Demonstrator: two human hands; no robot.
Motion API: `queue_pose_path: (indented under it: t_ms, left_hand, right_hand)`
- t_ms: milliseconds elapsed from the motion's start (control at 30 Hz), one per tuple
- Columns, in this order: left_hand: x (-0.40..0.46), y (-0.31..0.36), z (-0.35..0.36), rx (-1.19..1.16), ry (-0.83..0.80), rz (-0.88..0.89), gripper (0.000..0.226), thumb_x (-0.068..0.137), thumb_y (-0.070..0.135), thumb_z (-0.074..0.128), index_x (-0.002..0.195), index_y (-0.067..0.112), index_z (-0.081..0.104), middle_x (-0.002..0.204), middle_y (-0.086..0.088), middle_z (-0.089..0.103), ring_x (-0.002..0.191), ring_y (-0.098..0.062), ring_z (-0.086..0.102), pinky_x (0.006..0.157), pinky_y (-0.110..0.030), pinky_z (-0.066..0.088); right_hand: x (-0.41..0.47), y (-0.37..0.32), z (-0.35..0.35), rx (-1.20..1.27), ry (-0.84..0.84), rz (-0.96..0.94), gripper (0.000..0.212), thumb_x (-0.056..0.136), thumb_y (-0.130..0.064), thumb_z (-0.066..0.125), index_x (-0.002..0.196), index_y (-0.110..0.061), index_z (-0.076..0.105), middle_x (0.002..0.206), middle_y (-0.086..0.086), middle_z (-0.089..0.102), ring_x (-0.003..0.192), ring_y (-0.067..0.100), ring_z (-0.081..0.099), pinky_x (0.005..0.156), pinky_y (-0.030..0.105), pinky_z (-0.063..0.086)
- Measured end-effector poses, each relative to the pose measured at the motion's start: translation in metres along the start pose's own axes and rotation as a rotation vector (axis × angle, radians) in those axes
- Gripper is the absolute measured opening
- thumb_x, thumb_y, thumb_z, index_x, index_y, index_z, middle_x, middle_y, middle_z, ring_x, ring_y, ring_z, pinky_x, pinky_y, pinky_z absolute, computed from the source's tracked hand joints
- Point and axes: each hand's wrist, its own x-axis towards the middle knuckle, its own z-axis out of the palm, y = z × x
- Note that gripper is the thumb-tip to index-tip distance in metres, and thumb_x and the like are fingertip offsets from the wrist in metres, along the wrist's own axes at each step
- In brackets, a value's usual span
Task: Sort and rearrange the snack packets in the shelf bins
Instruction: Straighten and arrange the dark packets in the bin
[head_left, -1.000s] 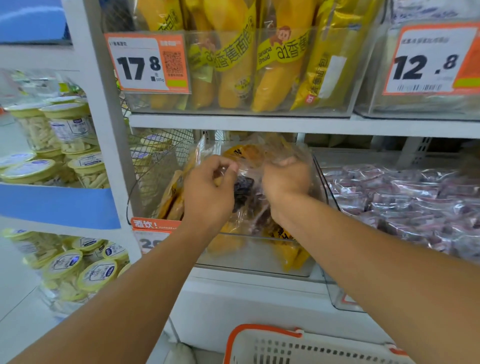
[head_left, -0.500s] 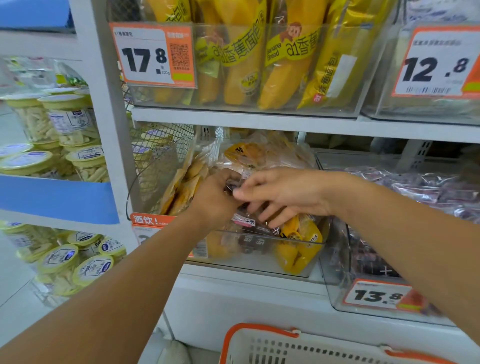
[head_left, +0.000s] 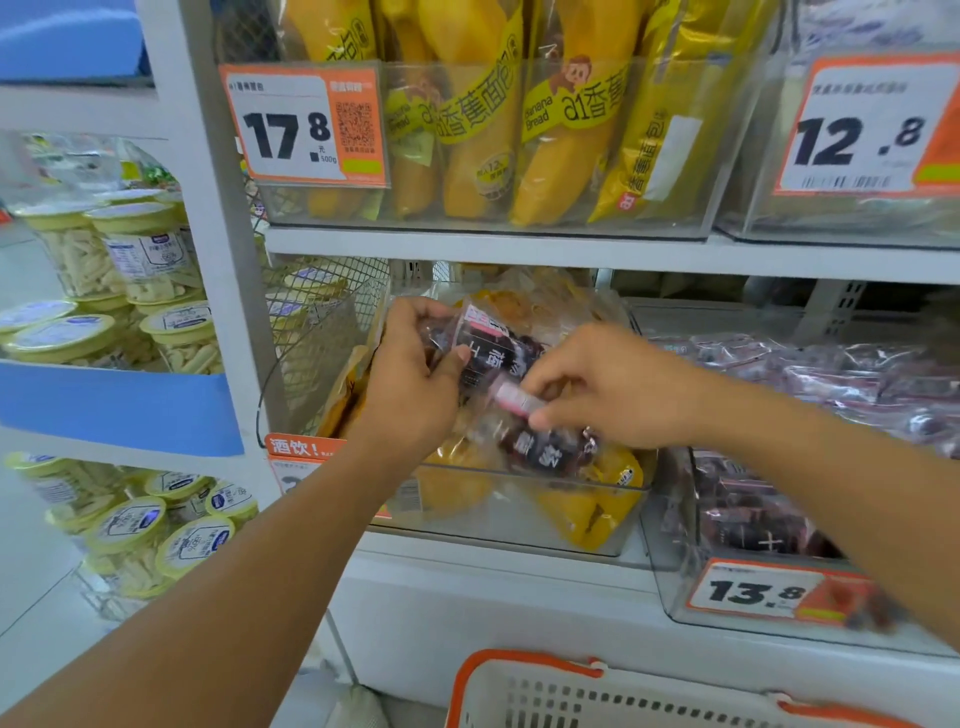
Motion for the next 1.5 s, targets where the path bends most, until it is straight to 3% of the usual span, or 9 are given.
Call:
queue_pose_path:
  t_ms: [233, 400, 600, 700, 900, 1067, 1200, 1300, 1500]
  left_hand:
    - [-0.025, 0.063, 0.019, -0.338, -0.038, -0.037, 0.015, 0.1, 0.011, 0.055, 0.11, 0.022, 0.055, 0.09, -0.005, 0.071, 0.064, -0.018, 0.067, 0.05, -0.031, 0.054]
    - [-0.058, 0.1, 0.082, -0.628, -0.047, -0.377, 0.011, 0.104, 0.017, 0.049, 0.113, 0.015, 0.055, 0.087, -0.007, 0.066, 0.052, -0.011, 0.061, 0.044, -0.023, 0.048]
    - [-0.079, 0.14, 0.166, -0.763, -0.361, -0.536, 0.091, 0.069, 0.076, 0.066, 0.131, 0.011, 0.058, 0.118, -0.017, 0.07, 0.101, -0.034, 0.071, 0.08, -0.05, 0.06]
    - [-0.086, 0.152, 0.214, -0.594, -0.274, -0.418, 0.11, 0.036, 0.035, 0.1, 0.131, 0.03, 0.044, 0.119, -0.006, 0.065, 0.099, -0.025, 0.071, 0.084, -0.049, 0.059]
    - [-0.078, 0.158, 0.305, -0.608, -0.436, -0.204, 0.09, 0.059, -0.009, 0.088, 0.126, 0.029, 0.042, 0.117, -0.007, 0.063, 0.1, -0.026, 0.07, 0.08, -0.047, 0.061]
    - [-0.081, 0.16, 0.361, -0.563, -0.532, -0.002, 0.086, 0.061, -0.007, 0.089, 0.128, 0.019, 0.042, 0.12, -0.002, 0.061, 0.109, -0.022, 0.066, 0.089, -0.042, 0.058]
    - [-0.083, 0.143, 0.367, -0.578, -0.555, 0.001, 0.085, 0.065, -0.009, 0.086, 0.131, 0.022, 0.044, 0.127, 0.001, 0.061, 0.112, -0.017, 0.065, 0.091, -0.039, 0.057]
    - [-0.086, 0.131, 0.362, -0.606, -0.547, -0.097, 0.084, 0.068, -0.012, 0.081, 0.133, 0.025, 0.044, 0.132, 0.008, 0.059, 0.119, -0.016, 0.061, 0.089, -0.034, 0.056]
    - [-0.07, 0.133, 0.345, -0.408, -0.629, -0.144, 0.074, 0.066, 0.001, 0.088, 0.123, 0.023, 0.047, 0.123, 0.002, 0.065, 0.106, -0.014, 0.069, 0.086, -0.039, 0.059]
  right_hand:
    - [-0.056, -0.003, -0.025, 0.557, 0.319, 0.08, 0.009, 0.096, -0.011, 0.061, 0.092, -0.018, 0.066, 0.106, -0.005, 0.069, 0.086, 0.002, 0.065, 0.078, 0.018, 0.053]
    - [-0.108, -0.002, -0.028, 0.866, 0.45, 0.349, 0.022, 0.103, -0.023, 0.053, 0.09, -0.009, 0.065, 0.07, 0.004, 0.068, 0.058, 0.016, 0.063, 0.05, 0.027, 0.051]
    - [-0.181, 0.023, -0.028, 0.947, 0.786, 0.574, 0.044, 0.103, -0.037, 0.052, 0.102, 0.007, 0.056, 0.085, 0.029, 0.06, 0.073, 0.029, 0.056, 0.059, 0.046, 0.052]
    - [-0.212, 0.049, -0.045, 0.839, 0.94, 0.602, 0.039, 0.104, -0.037, 0.051, 0.095, 0.001, 0.056, 0.084, 0.025, 0.059, 0.071, 0.021, 0.057, 0.061, 0.037, 0.052]
    - [-0.276, 0.107, -0.092, 0.525, 0.938, 0.545, 0.021, 0.106, -0.029, 0.048, 0.094, -0.015, 0.057, 0.078, -0.001, 0.064, 0.067, 0.007, 0.063, 0.062, 0.026, 0.054]
    - [-0.303, 0.14, -0.107, 0.393, 0.915, 0.532, 0.027, 0.106, -0.031, 0.038, 0.119, -0.011, 0.05, 0.117, 0.014, 0.063, 0.11, 0.025, 0.062, 0.097, 0.046, 0.05]
    - [-0.306, 0.145, -0.101, 0.421, 0.873, 0.53, 0.035, 0.108, -0.027, 0.038, 0.142, -0.017, 0.038, 0.119, -0.001, 0.06, 0.106, -0.006, 0.058, 0.087, 0.014, 0.045]
    - [-0.305, 0.145, -0.094, 0.377, 0.721, 0.523, 0.063, 0.101, -0.028, 0.057, 0.154, -0.025, 0.023, 0.135, -0.01, 0.054, 0.121, -0.001, 0.053, 0.099, 0.015, 0.041]
    - [-0.303, 0.143, -0.098, 0.408, 0.749, 0.476, 0.046, 0.095, -0.001, 0.061, 0.134, -0.023, 0.054, 0.118, -0.006, 0.069, 0.108, 0.006, 0.066, 0.098, 0.03, 0.053]
